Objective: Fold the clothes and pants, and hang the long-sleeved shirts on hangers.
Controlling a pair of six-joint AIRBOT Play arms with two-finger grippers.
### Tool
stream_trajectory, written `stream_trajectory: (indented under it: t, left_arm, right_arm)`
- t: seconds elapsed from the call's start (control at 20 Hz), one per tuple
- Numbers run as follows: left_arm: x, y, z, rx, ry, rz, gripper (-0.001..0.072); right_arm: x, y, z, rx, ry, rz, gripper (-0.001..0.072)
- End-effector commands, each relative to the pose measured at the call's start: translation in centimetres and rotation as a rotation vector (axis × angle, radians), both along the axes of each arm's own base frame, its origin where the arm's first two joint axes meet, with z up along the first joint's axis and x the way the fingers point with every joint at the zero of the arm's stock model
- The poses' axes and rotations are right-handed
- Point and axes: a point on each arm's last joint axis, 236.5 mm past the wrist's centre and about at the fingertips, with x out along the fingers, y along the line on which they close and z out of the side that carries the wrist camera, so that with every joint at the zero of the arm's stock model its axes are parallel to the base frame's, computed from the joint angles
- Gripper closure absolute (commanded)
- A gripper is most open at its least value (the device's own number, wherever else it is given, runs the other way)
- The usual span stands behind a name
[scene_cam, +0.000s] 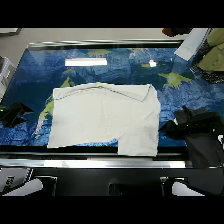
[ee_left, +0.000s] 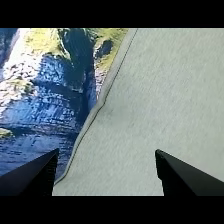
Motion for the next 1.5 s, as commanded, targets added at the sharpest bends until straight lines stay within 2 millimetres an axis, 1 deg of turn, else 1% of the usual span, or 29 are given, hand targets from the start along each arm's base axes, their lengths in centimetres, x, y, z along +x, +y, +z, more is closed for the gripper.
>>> stream_trajectory:
  t: [0.0, 0.2, 0.3, 0.35, 0.4, 0.45, 0.5, 0.55, 0.65, 0.75, 0.85, 0.95, 1.1, 1.45]
  left_arm:
    - [-0.2, 0.0, -0.2, 0.002, 0.000, -0.003, -0.0001]
    - [-0.1, 0.2, -0.3, 0.009, -0.003, 0.004, -0.0002]
    - [-0.7, 0.0, -1.0, 0.005, 0.019, 0.001, -0.0001]
    - [-1.3, -0.2, -1.7, 0.001, 0.038, 0.000, -0.0001]
    - [-1.9, -0.5, -2.3, 0.000, 0.053, -0.011, -0.0001]
    - [-2.8, -1.0, -3.0, -0.005, 0.066, -0.028, -0.0001]
    - [-3.7, -1.4, -3.7, -0.009, 0.076, -0.035, -0.0001]
    - [-4.6, -1.9, -4.4, -0.012, 0.078, -0.036, -0.0001]
    - [-6.7, -2.6, -5.9, -0.017, 0.086, 0.002, -0.0001]
    - [-8.6, -3.7, -7.5, -0.048, 0.092, 0.064, -0.0001]
    - [-9.6, -4.6, -8.7, -0.097, 0.095, 0.125, -0.0001]
    - [-10.8, -5.5, -9.9, -0.121, 0.129, 0.132, -0.0001]
    - [-11.7, -6.2, -10.7, -0.140, 0.157, 0.132, -0.0001]
    - [-12.8, -7.2, -11.3, -0.170, 0.191, 0.124, -0.0001]
  right_arm:
    - [0.2, 1.6, -0.8, 0.094, 0.014, -0.015, 0.0226]
    - [-0.1, 2.0, -1.3, 0.112, 0.039, -0.005, 0.0234]
    - [-0.2, 2.7, -1.6, 0.101, 0.038, 0.014, 0.0235]
    - [-0.1, 3.0, -1.8, 0.088, 0.030, 0.033, 0.0263]
    - [0.1, 3.2, -2.0, 0.071, 0.020, 0.043, 0.0340]
    - [0.4, 3.3, -2.3, 0.051, 0.010, 0.051, 0.0445]
    - [0.6, 3.2, -2.4, 0.042, 0.002, 0.047, 0.0612]
    - [0.8, 3.1, -2.4, 0.036, -0.003, 0.038, 0.0671]
    - [1.0, 3.0, -2.1, 0.028, -0.021, 0.040, 0.0672]
    - [1.3, 2.9, -1.3, 0.020, -0.046, 0.042, 0.0672]
    - [1.6, 2.8, -0.3, 0.008, -0.079, 0.043, 0.0672]
    - [1.9, 2.6, 0.6, -0.008, -0.114, 0.040, 0.0672]
    - [2.1, 2.6, 1.3, -0.014, -0.135, 0.039, 0.0672]
    - [2.2, 3.0, 1.8, 0.009, -0.138, 0.027, 0.0672]
